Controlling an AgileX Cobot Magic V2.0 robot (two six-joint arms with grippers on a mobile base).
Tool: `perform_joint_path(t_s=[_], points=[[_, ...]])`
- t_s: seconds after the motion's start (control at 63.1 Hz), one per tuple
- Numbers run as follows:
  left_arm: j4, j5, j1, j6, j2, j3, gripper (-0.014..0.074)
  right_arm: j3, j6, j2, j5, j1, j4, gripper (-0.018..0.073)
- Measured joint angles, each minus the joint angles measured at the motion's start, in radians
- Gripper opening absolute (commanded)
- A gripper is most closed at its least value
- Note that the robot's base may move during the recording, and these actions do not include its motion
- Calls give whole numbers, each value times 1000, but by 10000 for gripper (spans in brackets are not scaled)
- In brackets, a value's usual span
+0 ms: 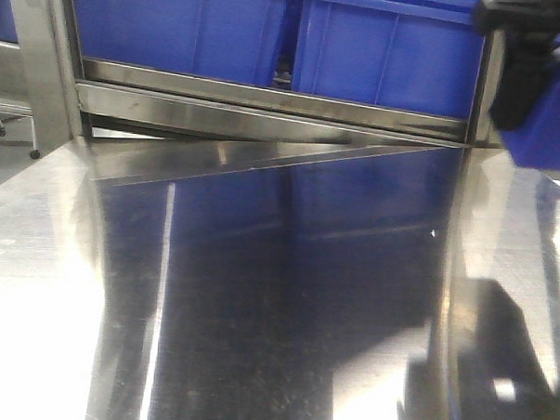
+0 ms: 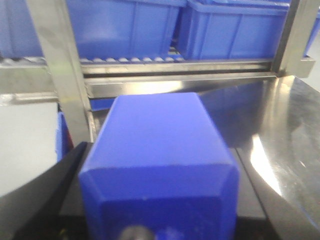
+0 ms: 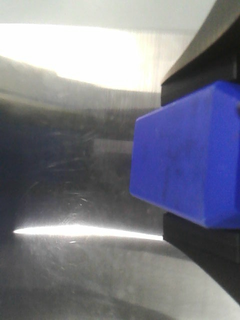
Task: Pick and sort blue part to right shelf
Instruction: 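Grasp the second blue part with the right gripper and lift it, then hold both blue parts raised in the grippers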
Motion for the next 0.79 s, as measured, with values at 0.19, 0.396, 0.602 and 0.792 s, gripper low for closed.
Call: perform_joint_path(t_s=[0.19, 0.396, 0.602, 0.792], points=[[16, 0, 0, 0, -93, 67, 252, 176, -79, -231, -89, 0, -11, 160], [40, 0, 0, 0, -212, 154, 251, 360, -129, -469, -186, 0, -15, 160], [49, 0, 0, 0, -314, 216, 251, 507, -180, -710, -222, 0, -15, 160], [51, 0, 0, 0, -333, 225, 251, 560, -214, -931, -224, 0, -15, 160]])
